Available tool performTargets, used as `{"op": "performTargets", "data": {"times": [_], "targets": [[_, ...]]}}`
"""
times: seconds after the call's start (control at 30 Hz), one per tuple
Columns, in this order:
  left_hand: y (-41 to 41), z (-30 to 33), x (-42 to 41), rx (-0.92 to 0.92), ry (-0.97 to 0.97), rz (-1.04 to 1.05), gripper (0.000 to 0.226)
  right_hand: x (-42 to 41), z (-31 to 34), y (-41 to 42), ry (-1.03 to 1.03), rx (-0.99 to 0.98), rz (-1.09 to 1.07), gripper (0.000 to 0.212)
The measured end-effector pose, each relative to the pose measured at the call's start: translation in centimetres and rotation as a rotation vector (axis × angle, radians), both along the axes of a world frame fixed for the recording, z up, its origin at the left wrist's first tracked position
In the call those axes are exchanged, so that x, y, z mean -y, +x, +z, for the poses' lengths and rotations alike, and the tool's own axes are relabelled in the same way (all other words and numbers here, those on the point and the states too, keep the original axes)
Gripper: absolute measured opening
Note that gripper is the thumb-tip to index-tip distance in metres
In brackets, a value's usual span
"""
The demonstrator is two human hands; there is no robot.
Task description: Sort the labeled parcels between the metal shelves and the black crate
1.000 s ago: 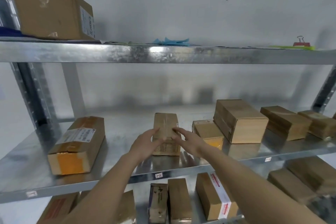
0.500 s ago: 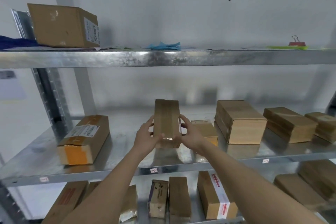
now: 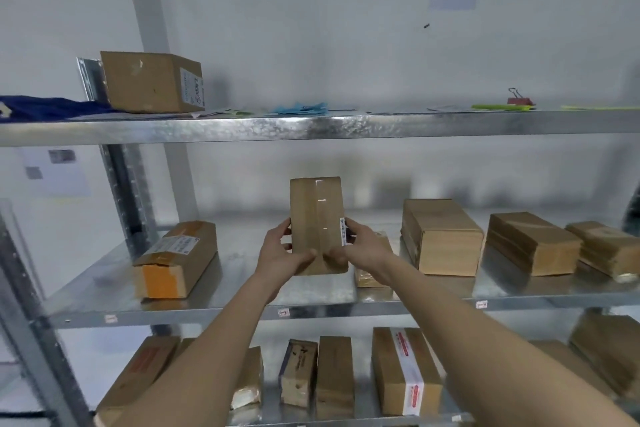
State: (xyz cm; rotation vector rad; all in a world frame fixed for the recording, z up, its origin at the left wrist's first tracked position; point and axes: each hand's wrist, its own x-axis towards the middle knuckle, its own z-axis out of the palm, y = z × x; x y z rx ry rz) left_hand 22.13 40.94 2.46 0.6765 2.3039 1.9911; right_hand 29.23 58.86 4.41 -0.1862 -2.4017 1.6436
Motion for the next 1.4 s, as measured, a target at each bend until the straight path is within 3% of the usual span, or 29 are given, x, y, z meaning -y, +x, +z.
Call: {"op": "performTargets", "data": {"times": [0.2,0.33,0.43,0.67,0.77,0.9,1.13,1.4], "targets": [[2.4,1.2,0.0,0.069,0.113,0.037,0.054,1.1,0.8,1.5,-0.097,-0.044,-0.072,0.070],[3.0,2.2,0.6,0.043,0.092,0.039,0.063,1.2,1.5,1.8,-0.073,-0.071,-0.044,0.077],[3.2,2.9,1.1,0.022,0.107,0.023,0.052,1.7,2.4,1.8,-0.050,-0.096,-0.011,0.073],[1.8,4.7,2.0,0.089,0.098,0.047,0.060,3.4,4.3,0.8,-0.154,-0.099,-0.011,0.077],[0.8,5.2,2.6,0.084,0.098,0.077,0.067,4.3,4.9,-0.1,-0.163,-0.100,-0.043,0.070],[-0.5,5.7,3.9,0.066,0.064,0.059,0.056,4.6,5.0,-1.2,-0.195,-0.104,-0.059,0.065],[-2.7,4.8,6.0,0.024,0.067,-0.098,0.076,4.4,4.2,-2.0,-0.101,-0.164,0.038,0.066],[-3.8,3.6,6.1,0.066,0.124,-0.038,0.037,4.9,2.6,-3.5,-0.092,-0.153,-0.003,0.041]]}}
